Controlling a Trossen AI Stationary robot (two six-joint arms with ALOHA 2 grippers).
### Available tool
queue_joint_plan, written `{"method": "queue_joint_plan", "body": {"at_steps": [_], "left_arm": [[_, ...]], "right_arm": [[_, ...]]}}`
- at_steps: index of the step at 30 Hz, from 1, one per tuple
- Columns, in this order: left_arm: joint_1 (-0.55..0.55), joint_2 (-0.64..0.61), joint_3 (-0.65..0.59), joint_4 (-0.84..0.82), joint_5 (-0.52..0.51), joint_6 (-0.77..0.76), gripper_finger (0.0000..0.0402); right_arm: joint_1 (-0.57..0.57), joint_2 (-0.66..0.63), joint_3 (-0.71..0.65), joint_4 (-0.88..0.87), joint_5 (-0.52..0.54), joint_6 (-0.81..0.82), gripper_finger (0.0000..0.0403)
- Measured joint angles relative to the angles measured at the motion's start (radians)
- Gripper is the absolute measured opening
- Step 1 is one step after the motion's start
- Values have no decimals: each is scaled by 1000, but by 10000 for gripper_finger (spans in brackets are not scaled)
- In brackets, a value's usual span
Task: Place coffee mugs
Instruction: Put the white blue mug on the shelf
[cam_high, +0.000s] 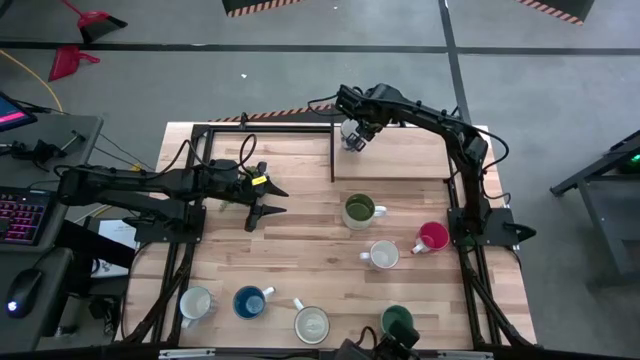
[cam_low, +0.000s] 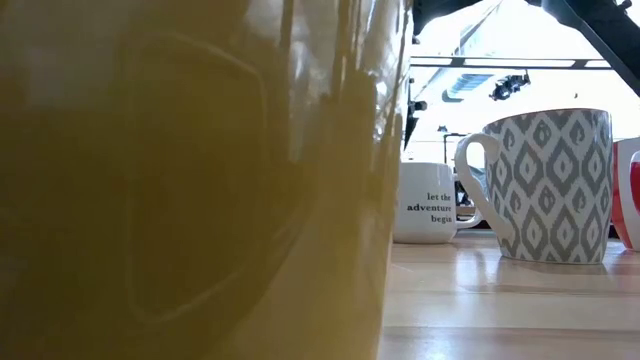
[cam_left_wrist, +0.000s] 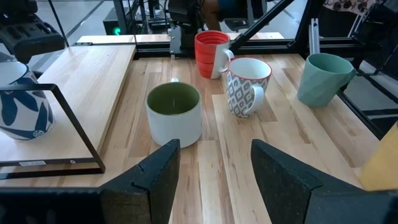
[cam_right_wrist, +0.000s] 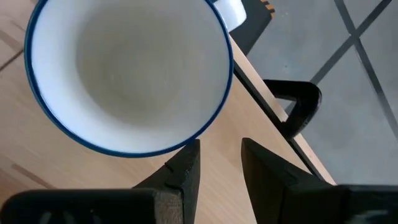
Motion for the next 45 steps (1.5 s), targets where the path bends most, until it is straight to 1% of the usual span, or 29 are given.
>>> {"method": "queue_joint_plan", "body": {"at_steps": [12,18,38,45], "left_arm": [[0,0,0,0,0,0,186],[0,0,0,0,0,0,186],[0,0,0,0,0,0,186],[0,0,0,0,0,0,186]], "right_arm": [[0,0,0,38,-3,-8,103],[0,0,0,47,-27,-19,103],[0,0,0,62,-56,-28,103],[0,0,0,95,-63,-45,103]]}}
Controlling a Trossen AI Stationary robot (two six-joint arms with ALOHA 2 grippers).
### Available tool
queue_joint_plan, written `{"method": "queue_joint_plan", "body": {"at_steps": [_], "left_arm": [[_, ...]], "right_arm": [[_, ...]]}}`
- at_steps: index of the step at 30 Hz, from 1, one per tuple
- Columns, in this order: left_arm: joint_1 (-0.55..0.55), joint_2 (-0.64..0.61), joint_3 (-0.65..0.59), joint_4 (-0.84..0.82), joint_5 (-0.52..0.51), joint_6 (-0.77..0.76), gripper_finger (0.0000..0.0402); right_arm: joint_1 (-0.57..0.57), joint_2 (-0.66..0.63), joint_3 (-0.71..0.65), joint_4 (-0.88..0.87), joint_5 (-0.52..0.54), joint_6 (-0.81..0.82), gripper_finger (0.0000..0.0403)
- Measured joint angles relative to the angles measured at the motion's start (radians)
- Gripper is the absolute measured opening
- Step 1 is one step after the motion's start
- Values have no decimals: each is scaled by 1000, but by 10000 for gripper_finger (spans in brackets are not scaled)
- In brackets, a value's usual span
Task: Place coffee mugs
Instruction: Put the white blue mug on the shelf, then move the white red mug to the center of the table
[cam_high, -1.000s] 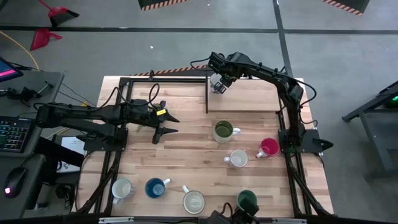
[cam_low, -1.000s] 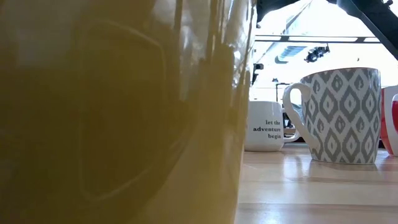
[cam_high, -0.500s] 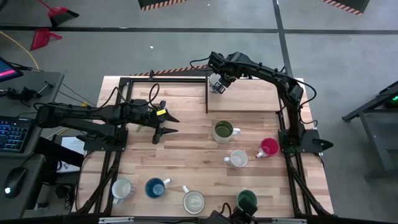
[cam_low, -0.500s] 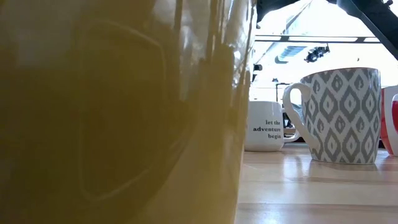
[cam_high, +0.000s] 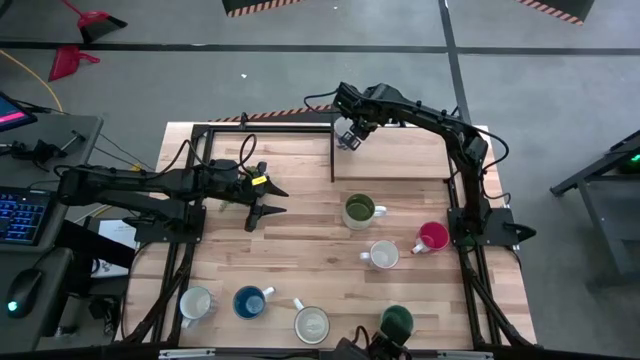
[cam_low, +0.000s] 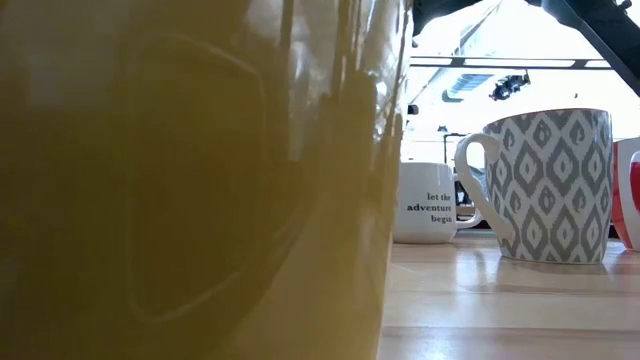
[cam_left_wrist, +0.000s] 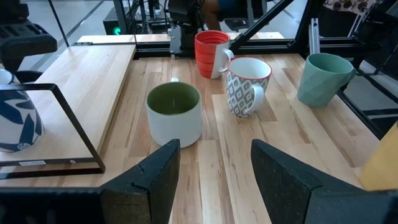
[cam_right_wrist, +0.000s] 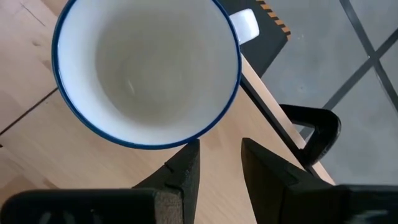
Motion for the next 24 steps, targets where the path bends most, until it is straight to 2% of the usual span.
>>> {"method": "queue_joint_plan", "body": {"at_steps": [8,15,18,24], "left_arm": [[0,0,0,-4,0,0,186],[0,0,0,-13,0,0,186],[0,0,0,-13,0,0,186],[0,0,0,-13,0,-8,186]], "right_arm": [[0,0,0,-31,0,1,103],[11,0,0,-189,-67,21,103],[37,0,0,-255,-101,27,103],[135,0,0,-305,-94,-17,103]]}}
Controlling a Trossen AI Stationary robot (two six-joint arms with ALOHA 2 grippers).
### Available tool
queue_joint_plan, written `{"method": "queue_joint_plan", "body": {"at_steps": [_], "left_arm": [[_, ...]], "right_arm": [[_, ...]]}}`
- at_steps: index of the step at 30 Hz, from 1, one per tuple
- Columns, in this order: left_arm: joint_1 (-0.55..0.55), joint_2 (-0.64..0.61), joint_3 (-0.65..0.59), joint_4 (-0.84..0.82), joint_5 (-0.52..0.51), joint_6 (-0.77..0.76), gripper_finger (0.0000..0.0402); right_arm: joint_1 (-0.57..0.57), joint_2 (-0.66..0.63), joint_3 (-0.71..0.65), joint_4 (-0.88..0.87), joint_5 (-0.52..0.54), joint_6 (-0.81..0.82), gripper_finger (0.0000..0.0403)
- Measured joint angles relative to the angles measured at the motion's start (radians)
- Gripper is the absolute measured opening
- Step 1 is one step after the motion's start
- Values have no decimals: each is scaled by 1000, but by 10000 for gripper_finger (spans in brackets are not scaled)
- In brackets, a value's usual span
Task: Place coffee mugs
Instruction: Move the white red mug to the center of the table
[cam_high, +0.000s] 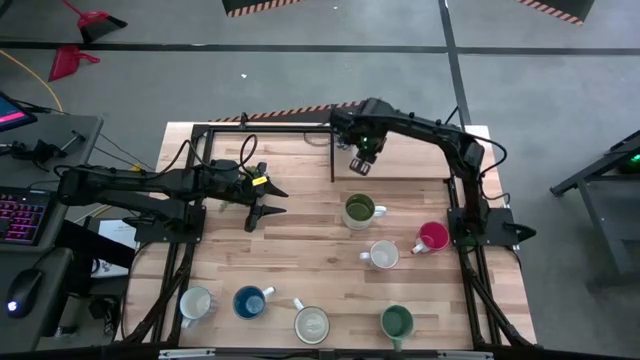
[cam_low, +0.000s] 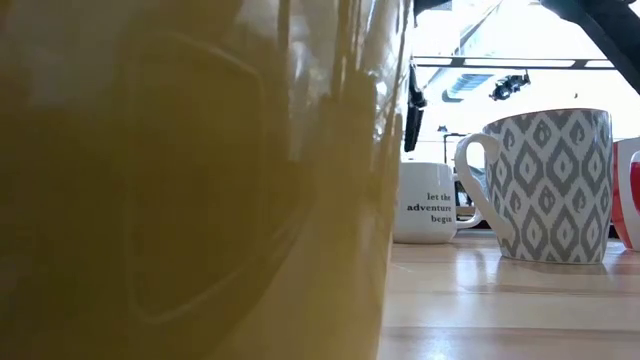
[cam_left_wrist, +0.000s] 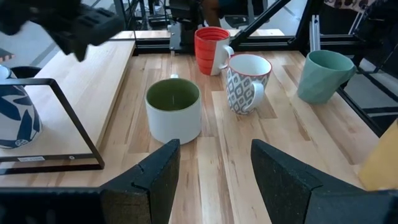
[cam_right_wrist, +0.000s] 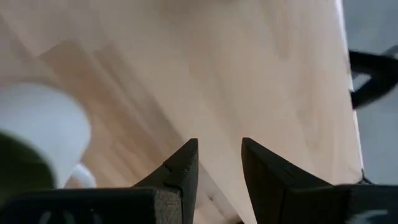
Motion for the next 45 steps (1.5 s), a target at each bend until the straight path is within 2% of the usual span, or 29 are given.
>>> {"method": "queue_joint_plan", "body": {"at_steps": [4,8,16,27,31,34,37,45], "left_arm": [[0,0,0,-6,0,-23,186],[0,0,0,-26,0,-29,186],[0,0,0,-24,0,-104,186],[-16,0,0,-23,1,-152,186],[-71,0,1,-57,68,-208,186],[-149,0,1,-134,90,-289,186],[-230,0,28,-243,54,-389,186],[-476,0,338,-744,-93,-679,186]], "right_arm": [[84,-6,0,3,12,-46,103],[178,-34,0,5,79,-50,103],[331,-144,0,3,53,-77,103],[416,-423,0,35,0,-40,103],[446,-474,0,46,23,-24,103],[463,-482,0,33,28,-31,103],[478,-478,0,19,24,-69,103],[483,-476,0,21,24,-90,103]]}}
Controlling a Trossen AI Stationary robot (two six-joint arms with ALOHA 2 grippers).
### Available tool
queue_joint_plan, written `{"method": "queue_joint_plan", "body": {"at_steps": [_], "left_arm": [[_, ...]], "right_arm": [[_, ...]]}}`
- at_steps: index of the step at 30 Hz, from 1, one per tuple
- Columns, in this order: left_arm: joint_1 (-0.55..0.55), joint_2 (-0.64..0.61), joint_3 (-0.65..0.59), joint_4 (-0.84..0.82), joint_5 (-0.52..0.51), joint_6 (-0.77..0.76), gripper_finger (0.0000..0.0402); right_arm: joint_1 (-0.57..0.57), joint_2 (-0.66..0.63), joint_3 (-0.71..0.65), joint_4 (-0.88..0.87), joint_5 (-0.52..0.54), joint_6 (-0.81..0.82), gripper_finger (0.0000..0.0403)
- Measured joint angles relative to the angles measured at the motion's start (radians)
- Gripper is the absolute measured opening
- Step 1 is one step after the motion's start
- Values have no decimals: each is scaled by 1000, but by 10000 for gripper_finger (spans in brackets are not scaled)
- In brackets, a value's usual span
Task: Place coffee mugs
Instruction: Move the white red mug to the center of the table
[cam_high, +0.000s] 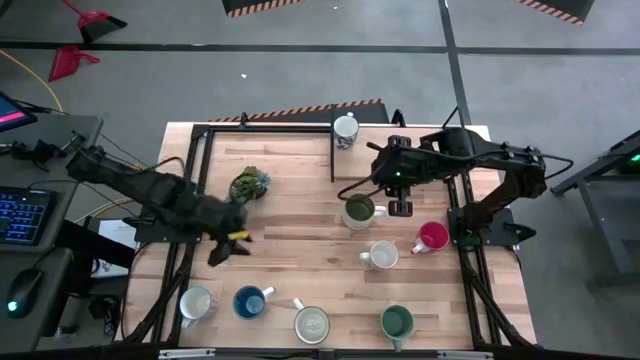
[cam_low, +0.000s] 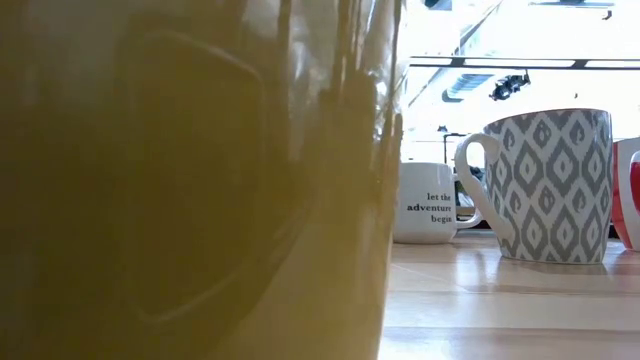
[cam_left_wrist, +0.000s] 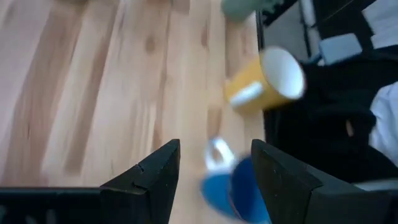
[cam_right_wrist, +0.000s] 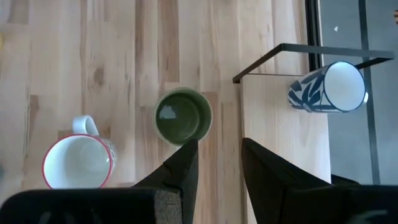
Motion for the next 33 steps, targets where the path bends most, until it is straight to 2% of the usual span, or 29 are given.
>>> {"method": "queue_joint_plan", "body": {"at_steps": [2,5,12,19,26,33], "left_arm": [[-81,8,30,-94,-57,-110,186],[-195,32,29,-134,-87,-280,186],[-369,161,48,-157,-24,-636,186],[-491,311,145,-280,-64,-832,186],[-576,429,175,-263,-88,-994,186],[-631,469,211,-266,-76,-1188,186]], "right_arm": [[0,-1,0,0,0,12,103],[0,-1,0,0,0,24,103],[0,-1,-1,24,5,24,103],[0,-1,-1,38,7,22,103],[-1,-1,-1,37,10,-3,103],[-1,-1,-1,33,10,-5,103]]}}
